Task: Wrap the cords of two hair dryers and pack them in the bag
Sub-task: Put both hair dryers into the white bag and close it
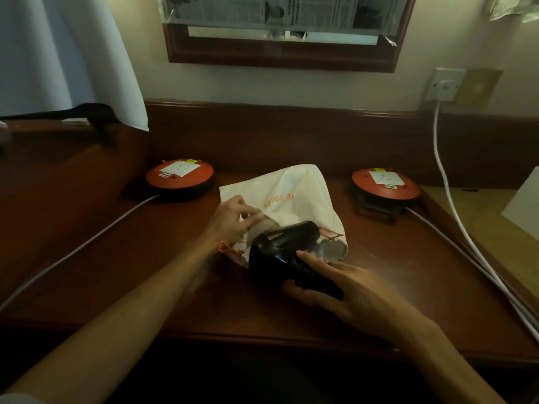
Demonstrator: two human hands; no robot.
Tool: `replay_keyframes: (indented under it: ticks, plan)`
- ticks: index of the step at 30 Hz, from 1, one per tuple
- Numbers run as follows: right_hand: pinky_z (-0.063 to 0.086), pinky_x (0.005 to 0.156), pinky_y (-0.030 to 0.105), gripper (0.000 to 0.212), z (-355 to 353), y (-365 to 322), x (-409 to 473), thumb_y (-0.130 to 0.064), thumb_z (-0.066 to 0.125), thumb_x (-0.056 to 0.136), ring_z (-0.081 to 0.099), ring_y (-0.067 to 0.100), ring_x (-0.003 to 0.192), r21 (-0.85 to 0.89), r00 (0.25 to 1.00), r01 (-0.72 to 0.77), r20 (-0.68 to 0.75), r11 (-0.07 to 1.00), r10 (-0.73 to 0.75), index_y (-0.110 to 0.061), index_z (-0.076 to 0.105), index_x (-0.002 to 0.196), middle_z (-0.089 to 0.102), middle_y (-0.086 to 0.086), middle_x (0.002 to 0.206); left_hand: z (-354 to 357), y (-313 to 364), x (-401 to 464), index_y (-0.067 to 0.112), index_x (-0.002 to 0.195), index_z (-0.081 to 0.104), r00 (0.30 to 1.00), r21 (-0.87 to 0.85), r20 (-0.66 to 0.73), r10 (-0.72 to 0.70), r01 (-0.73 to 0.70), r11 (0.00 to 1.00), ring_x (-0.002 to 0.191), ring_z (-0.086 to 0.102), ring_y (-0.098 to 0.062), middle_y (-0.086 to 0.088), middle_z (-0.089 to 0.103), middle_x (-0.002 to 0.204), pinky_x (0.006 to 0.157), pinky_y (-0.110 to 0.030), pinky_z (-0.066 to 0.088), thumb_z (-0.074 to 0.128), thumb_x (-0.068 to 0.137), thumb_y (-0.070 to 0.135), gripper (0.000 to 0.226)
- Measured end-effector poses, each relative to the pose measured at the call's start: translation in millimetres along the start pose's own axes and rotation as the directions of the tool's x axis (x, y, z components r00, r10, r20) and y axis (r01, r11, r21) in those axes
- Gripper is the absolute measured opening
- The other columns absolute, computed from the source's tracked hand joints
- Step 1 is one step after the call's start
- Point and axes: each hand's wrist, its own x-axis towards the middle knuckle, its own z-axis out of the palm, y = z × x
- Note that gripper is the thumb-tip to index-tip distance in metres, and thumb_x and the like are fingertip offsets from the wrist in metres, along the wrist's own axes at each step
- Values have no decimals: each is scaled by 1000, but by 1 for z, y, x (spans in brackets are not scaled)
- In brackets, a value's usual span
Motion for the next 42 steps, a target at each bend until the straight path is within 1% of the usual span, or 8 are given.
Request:
replay_keyframes:
  ticks: [3, 10, 14, 20, 24, 31, 37, 42]
  plan:
    - [56, 87, 30, 78, 1, -12, -23, -89, 11, 75, 61, 10, 103, 31, 1000, 20, -3, 999, -20, -68, -12, 146, 55, -8, 137, -16, 10, 10, 11, 118, 76, 984, -254, -69, -163, 141, 957, 104, 69, -19, -7, 76, 114, 87, -37, 57, 71, 96, 26, 27]
    - [57, 78, 29, 73, 2, -8, -11, -80, 27, 84, 59, 5, 85, 67, 998, -20, -51, 998, 23, -66, -2, 149, 61, -9, 124, -44, 43, 8, 24, 107, 74, 989, -513, -40, -140, 100, 853, 84, 71, -7, 4, 74, 97, 62, -22, 59, 67, 97, 14, 15]
    - [56, 79, 32, 74, 1, -6, 14, -77, 27, 86, 59, 8, 89, 20, 987, -67, -147, 998, 70, -59, 2, 154, 64, -3, 121, -55, 52, 1, 19, 116, 76, 999, -303, 15, 48, -41, 952, 105, 68, -6, 9, 74, 105, 85, -24, 56, 69, 95, 19, 22]
    - [52, 78, 36, 69, 10, -7, 65, -62, 42, 99, 63, 26, 108, -120, 951, -150, -289, 981, 110, -43, 12, 159, 62, 7, 131, -69, 65, -6, 14, 120, 76, 981, -94, -10, 195, -196, 976, 89, 64, -9, 3, 67, 95, 72, -19, 50, 69, 96, 20, 25]
    - [53, 82, 38, 75, 21, -12, 79, -64, 45, 98, 63, 28, 113, -137, 968, -169, -209, 976, 139, -40, 12, 160, 58, 10, 139, -77, 77, -3, 16, 121, 75, 957, 44, -72, 280, -277, 960, 81, 59, -4, 4, 65, 93, 65, -8, 40, 69, 97, 20, 25]
    - [48, 104, 42, 89, 2, -1, 59, -46, 66, 94, 50, 27, 132, 57, 989, -142, 33, 988, 141, -43, 7, 160, 49, 6, 151, -82, 77, 0, 11, 118, 76, 943, 76, -110, 315, -308, 948, 86, 65, -16, -6, 74, 98, 69, -20, 47, 69, 97, 19, 24]
    - [51, 91, 35, 73, 11, -17, 72, -43, 63, 96, 61, 23, 120, 96, 961, -129, -233, 987, 148, -31, 27, 159, 60, 5, 141, -81, 85, -1, 10, 120, 76, 943, 25, -85, 320, -319, 947, 92, 67, -13, -2, 74, 101, 72, -17, 50, 68, 97, 21, 26]
    - [59, 76, 33, 54, 0, -46, 103, -38, 68, 93, 69, 20, 97, 194, 965, -141, -190, 971, 178, -24, 51, 143, 69, 5, 123, -73, 88, -1, 9, 121, 74, 945, 17, -19, 326, -325, 945, 92, 66, -11, -2, 73, 102, 65, -5, 48, 69, 97, 21, 27]
